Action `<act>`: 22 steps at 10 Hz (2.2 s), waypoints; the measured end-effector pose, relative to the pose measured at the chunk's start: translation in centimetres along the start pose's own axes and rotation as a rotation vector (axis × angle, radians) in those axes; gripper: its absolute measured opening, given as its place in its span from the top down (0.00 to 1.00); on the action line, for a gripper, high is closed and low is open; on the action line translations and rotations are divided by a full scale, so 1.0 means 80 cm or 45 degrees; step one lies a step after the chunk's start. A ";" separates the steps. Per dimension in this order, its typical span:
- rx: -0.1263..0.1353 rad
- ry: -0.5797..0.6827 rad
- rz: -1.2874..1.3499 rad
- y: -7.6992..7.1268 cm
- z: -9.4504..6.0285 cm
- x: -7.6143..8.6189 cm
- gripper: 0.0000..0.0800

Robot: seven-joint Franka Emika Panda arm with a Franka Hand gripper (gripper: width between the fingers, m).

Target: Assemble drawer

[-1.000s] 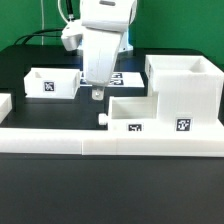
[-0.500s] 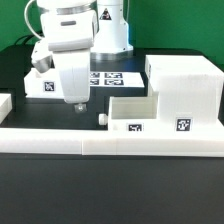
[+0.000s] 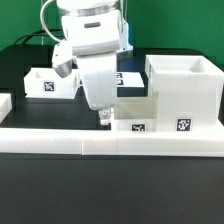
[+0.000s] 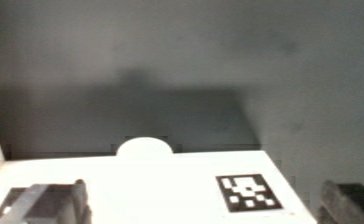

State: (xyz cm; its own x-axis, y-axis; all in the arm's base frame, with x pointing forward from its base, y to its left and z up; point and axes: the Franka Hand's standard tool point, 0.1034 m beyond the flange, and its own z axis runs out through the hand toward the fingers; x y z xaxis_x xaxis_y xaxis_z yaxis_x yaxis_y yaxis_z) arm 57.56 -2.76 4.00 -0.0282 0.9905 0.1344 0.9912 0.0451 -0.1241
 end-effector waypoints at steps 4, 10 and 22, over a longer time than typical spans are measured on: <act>0.002 0.007 -0.001 0.001 0.002 0.011 0.19; 0.001 0.024 -0.005 0.013 0.004 0.070 0.19; -0.071 -0.040 -0.017 -0.012 -0.049 -0.022 0.19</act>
Offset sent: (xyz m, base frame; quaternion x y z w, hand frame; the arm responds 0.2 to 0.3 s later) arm 0.0071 0.0277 0.0008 -0.0105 0.0194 -0.0070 0.9997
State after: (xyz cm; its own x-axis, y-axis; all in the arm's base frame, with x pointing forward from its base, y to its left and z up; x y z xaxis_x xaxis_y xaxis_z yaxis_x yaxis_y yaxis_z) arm 57.16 -5.09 7.74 -0.0449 0.9935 0.1044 0.9964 0.0521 -0.0672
